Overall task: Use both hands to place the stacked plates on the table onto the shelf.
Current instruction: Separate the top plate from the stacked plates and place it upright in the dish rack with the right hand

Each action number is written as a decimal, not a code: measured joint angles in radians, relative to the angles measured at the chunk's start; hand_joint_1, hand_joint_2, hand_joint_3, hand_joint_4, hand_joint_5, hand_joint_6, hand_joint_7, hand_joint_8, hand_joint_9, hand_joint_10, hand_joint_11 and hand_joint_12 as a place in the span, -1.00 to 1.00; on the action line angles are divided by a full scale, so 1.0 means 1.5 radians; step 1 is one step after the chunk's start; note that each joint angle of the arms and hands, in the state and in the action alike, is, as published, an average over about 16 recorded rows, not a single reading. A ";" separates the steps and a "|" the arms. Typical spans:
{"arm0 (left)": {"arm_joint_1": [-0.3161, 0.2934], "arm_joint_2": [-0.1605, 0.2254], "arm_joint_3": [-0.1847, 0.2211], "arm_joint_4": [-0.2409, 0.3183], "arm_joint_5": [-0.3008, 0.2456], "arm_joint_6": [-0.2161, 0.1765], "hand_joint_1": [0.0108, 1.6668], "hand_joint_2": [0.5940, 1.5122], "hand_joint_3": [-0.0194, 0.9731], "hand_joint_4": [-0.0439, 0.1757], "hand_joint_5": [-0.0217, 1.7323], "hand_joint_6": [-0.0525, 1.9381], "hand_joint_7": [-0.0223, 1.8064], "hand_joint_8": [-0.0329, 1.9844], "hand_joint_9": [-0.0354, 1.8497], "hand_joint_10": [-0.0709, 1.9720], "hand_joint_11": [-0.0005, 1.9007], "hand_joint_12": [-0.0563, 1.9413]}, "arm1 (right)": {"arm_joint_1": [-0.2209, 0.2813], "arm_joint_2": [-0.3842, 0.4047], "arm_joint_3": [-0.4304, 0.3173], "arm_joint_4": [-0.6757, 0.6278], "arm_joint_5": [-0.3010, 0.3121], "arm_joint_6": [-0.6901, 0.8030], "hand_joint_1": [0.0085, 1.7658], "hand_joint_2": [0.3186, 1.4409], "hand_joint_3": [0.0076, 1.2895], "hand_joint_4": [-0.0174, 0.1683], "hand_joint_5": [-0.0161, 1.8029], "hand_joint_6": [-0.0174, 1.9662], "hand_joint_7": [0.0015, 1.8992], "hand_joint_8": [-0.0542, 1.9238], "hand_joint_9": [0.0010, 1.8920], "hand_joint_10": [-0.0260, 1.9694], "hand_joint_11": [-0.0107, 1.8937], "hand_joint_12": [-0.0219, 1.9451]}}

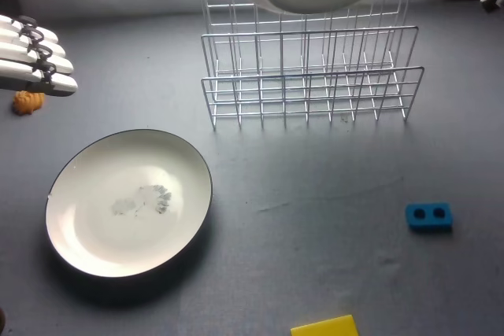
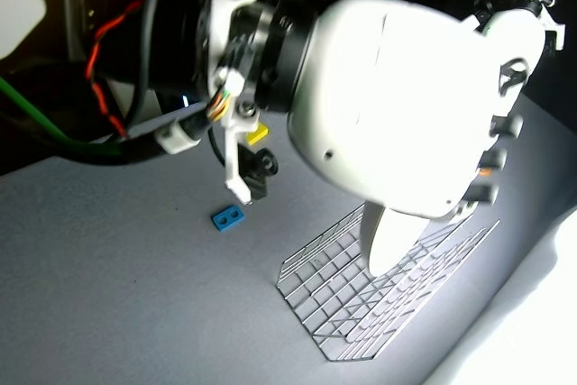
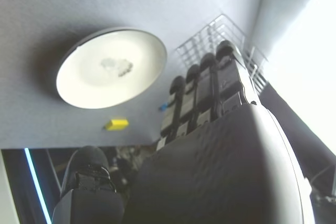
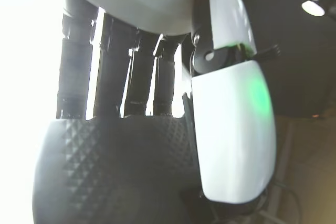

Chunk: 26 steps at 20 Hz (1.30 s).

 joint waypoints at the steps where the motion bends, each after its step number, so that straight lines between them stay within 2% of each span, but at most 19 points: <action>1: 0.000 0.000 -0.001 0.001 0.000 0.000 -0.99 0.10 -0.92 -0.59 -0.93 -0.94 -0.95 -0.95 -0.95 -0.93 -0.98 -0.95 | -0.003 0.000 0.005 0.009 0.000 0.000 0.38 0.20 -0.99 -0.90 -0.02 0.01 0.20 -0.09 0.50 -0.98 0.11 0.05; 14: 0.004 0.000 -0.015 0.019 -0.003 0.001 -0.99 0.11 -0.92 -0.59 -0.92 -0.94 -0.95 -0.95 -0.95 -0.93 -0.98 -0.95 | -0.063 -0.032 0.074 0.083 0.031 -0.002 0.39 0.20 -0.99 -0.90 -0.01 -0.03 0.21 -0.12 0.51 -0.98 0.13 -0.01; 26: 0.039 -0.005 -0.030 0.030 -0.006 0.003 -0.99 0.12 -0.92 -0.59 -0.94 -0.94 -0.96 -0.95 -0.94 -0.93 -0.98 -0.95 | -0.127 -0.081 0.147 0.127 0.079 -0.011 0.39 0.21 -0.99 -0.93 -0.01 -0.08 0.21 -0.17 0.51 -0.98 0.14 -0.02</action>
